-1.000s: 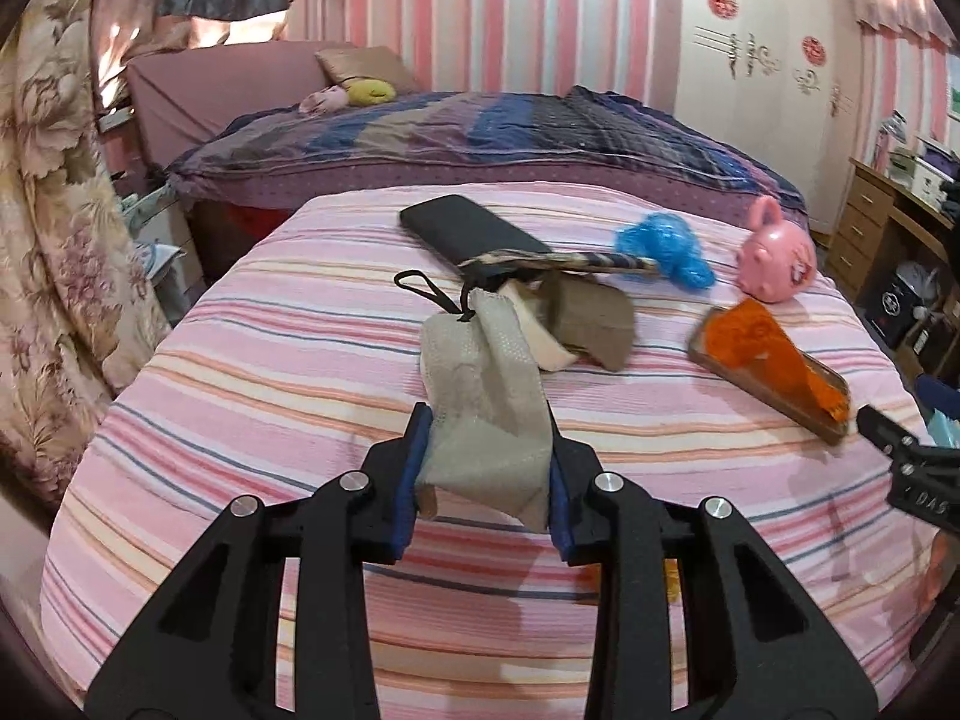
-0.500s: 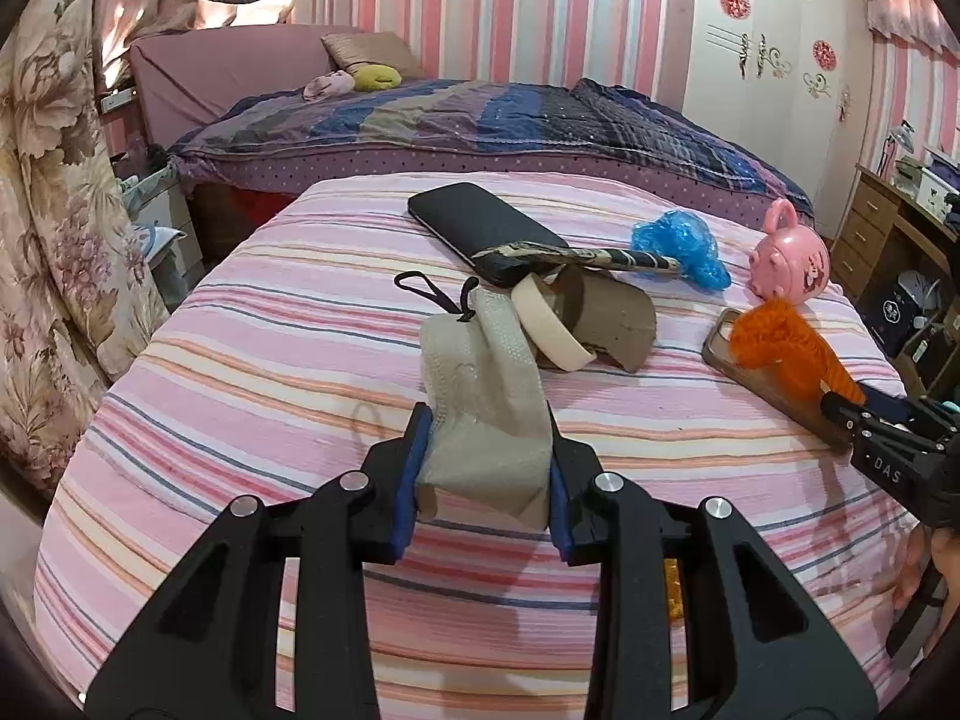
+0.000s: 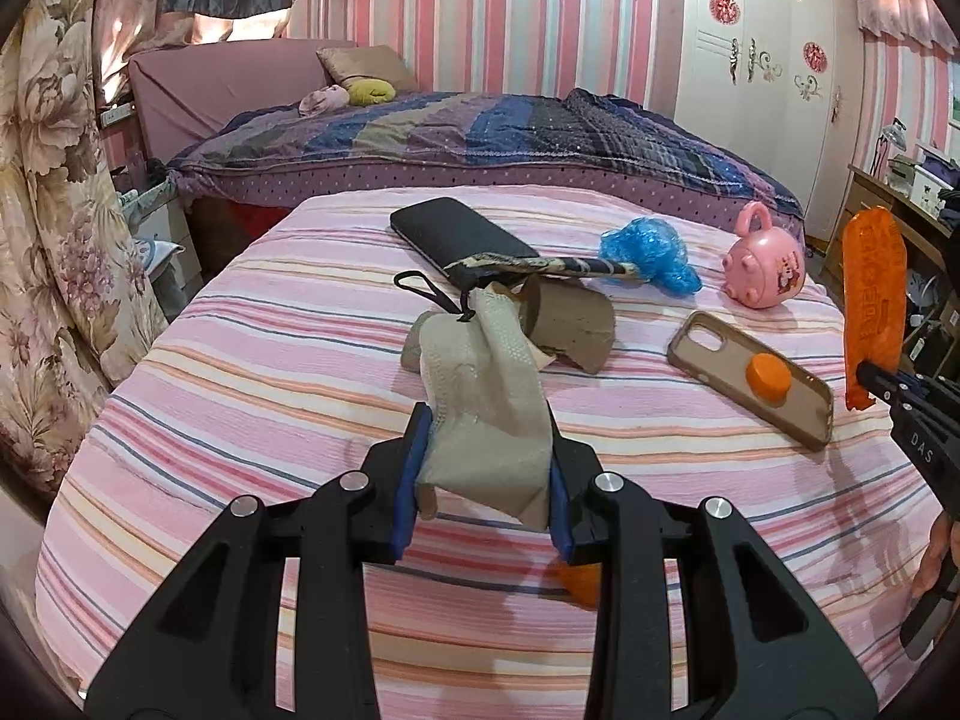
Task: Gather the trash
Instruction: 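Grasp the orange snack wrapper with the right gripper while the left holds the bag, then carry the grey bag and orange wrapper over the blue basket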
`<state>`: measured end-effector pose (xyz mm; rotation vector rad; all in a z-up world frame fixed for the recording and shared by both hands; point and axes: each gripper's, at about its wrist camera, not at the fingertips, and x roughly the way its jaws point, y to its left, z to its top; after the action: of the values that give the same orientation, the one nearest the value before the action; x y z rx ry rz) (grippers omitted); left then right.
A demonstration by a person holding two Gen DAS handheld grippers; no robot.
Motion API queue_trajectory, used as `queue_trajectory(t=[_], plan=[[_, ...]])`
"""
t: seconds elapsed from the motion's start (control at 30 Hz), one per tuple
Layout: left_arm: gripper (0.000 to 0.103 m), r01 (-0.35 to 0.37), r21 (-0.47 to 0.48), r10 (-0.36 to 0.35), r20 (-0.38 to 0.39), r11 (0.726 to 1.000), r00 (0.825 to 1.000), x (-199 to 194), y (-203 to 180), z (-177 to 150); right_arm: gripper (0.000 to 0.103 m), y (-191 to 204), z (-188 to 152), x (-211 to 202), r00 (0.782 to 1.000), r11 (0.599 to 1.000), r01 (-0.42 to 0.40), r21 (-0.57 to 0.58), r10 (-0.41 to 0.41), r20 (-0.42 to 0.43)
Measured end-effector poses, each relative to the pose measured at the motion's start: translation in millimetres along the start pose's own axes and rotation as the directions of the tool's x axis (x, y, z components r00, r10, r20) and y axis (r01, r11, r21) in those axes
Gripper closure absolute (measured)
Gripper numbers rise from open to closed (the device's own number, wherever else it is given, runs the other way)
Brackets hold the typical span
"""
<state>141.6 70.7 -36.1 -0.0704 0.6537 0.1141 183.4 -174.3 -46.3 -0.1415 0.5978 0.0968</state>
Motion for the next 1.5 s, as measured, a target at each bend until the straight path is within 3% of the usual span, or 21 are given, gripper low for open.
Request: queue_trajectory(t=[0.57,1.0,1.17,1.5], plan=[[0.07,0.027,0.051,-0.029,0.024,0.998,0.999,-13.6,-40.8,-0.4,0.094,-32.3,-10.8,-24.8,0.999,0.998,0.038,-0.041,-0.038,0.012],[0.07,0.05,0.104,-0.056,0.055,0.993,0.997,-35.8,-72.9,4.9,0.094,-53.8,-20.9,-48.0,0.999,0.996,0.021,-0.082,-0.019,0.029],[0.07,0.103,0.123,-0.113,0.078,0.987,0.991,-49.8,-103.1,10.6,0.094,-72.5,-28.3,-63.4,0.999,0.995,0.037,-0.097,-0.033,0.042],[0.07,0.248,0.182,-0.256,0.022,0.951,0.966,-47.3,-195.4,-3.2,0.094,-150.1,-56.2,-91.6,0.994,0.993,0.106,-0.05,-0.106,0.015]])
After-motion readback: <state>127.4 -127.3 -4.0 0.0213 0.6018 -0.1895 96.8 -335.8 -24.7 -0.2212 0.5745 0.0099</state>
